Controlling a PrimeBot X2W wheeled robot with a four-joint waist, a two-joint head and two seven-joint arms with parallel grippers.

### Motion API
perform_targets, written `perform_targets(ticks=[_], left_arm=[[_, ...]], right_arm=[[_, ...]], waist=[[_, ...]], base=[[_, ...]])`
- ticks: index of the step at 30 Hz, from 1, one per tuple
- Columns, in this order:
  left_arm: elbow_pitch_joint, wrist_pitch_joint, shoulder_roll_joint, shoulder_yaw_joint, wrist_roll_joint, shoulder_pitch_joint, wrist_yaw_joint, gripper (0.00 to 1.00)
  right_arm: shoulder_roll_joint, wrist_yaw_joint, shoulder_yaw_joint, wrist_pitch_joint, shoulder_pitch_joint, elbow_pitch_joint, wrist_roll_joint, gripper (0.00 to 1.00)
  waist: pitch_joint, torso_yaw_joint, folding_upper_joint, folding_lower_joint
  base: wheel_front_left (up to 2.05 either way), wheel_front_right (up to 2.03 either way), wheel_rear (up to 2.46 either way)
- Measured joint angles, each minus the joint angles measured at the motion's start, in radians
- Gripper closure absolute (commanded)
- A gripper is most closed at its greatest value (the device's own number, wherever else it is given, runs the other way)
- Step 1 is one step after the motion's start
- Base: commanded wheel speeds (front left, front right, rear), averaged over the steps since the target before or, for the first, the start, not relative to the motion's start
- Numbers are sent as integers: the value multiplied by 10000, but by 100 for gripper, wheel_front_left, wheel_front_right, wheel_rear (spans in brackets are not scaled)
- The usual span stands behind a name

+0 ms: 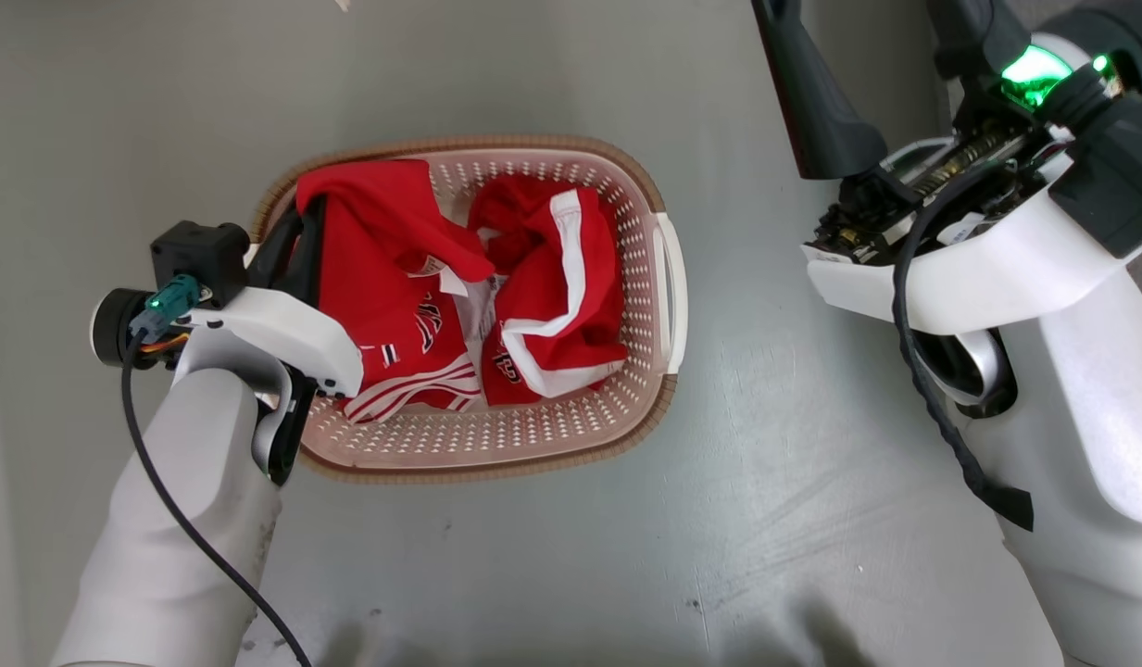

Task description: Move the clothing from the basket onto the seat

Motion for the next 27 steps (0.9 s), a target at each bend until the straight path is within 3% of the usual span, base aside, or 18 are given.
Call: perform_targets(ticks=[9, 27], left_arm=[[-1994, -2, -35, 587, -73, 420, -8, 100], [-4332, -2, -151, 784, 209, 1949, -155, 100]], right_arm=[[-190, 0, -439, 0, 646, 573, 79, 0], [-180, 2, -571, 0, 2060, 1440, 259, 0]], waist=[[-772, 232, 0, 0], [-2631, 471, 0, 0]], base=[[0, 0, 0], [0, 0, 0]])
